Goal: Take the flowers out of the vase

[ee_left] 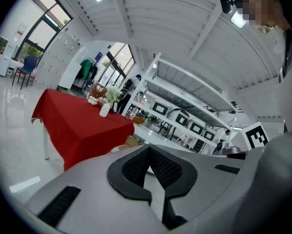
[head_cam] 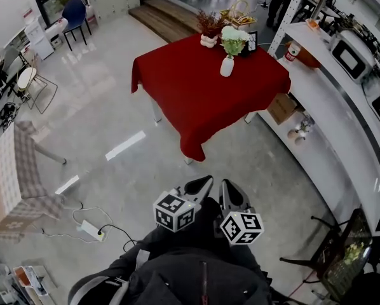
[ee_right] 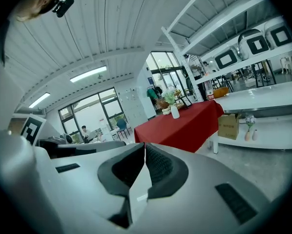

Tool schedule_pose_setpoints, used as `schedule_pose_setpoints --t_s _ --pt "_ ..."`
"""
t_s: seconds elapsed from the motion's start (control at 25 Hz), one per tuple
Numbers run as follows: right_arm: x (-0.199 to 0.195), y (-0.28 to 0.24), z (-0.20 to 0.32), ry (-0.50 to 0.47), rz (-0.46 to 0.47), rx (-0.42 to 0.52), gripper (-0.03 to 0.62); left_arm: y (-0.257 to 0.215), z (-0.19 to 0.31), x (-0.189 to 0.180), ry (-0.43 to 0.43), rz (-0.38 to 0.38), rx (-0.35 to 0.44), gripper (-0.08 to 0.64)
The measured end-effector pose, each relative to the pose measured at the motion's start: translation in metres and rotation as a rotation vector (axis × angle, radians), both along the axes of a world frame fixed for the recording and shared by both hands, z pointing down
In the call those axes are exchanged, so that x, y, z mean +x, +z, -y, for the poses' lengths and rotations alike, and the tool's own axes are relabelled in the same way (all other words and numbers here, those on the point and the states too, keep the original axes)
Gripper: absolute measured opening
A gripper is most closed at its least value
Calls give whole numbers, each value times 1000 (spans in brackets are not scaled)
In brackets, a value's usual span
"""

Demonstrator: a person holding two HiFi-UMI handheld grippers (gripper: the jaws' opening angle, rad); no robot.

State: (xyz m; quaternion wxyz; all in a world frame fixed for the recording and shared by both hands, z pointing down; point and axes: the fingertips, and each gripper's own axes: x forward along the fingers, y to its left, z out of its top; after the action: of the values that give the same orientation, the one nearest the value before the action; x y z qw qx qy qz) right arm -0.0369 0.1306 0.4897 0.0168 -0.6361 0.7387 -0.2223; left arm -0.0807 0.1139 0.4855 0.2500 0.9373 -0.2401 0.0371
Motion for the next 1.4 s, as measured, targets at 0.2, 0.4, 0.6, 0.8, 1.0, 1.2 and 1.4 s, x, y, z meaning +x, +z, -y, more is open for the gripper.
schedule_pose_setpoints --t_s 0.2,0.4,0.6,0.8,1.0,1.2,1.4 --pt "1 5 3 0 9 -4 12 7 1 1 2 7 -12 6" --pt "-2 9 10 -8 21 -11 12 10 11 0 -7 13 -18 6" --pt "1 9 30 -31 21 -16 12 9 29 7 -17 13 -17 6" --pt "9 3 57 -56 18 -9 12 5 54 12 -42 14 -11 6" --pt "20 -2 86 -73 19 -7 12 1 81 20 -64 13 -9 6" --pt "34 -1 116 -94 26 -14 12 0 112 38 -73 17 -4 6" --pt "58 -5 151 -106 35 -15 12 -9 148 61 -90 15 8 6"
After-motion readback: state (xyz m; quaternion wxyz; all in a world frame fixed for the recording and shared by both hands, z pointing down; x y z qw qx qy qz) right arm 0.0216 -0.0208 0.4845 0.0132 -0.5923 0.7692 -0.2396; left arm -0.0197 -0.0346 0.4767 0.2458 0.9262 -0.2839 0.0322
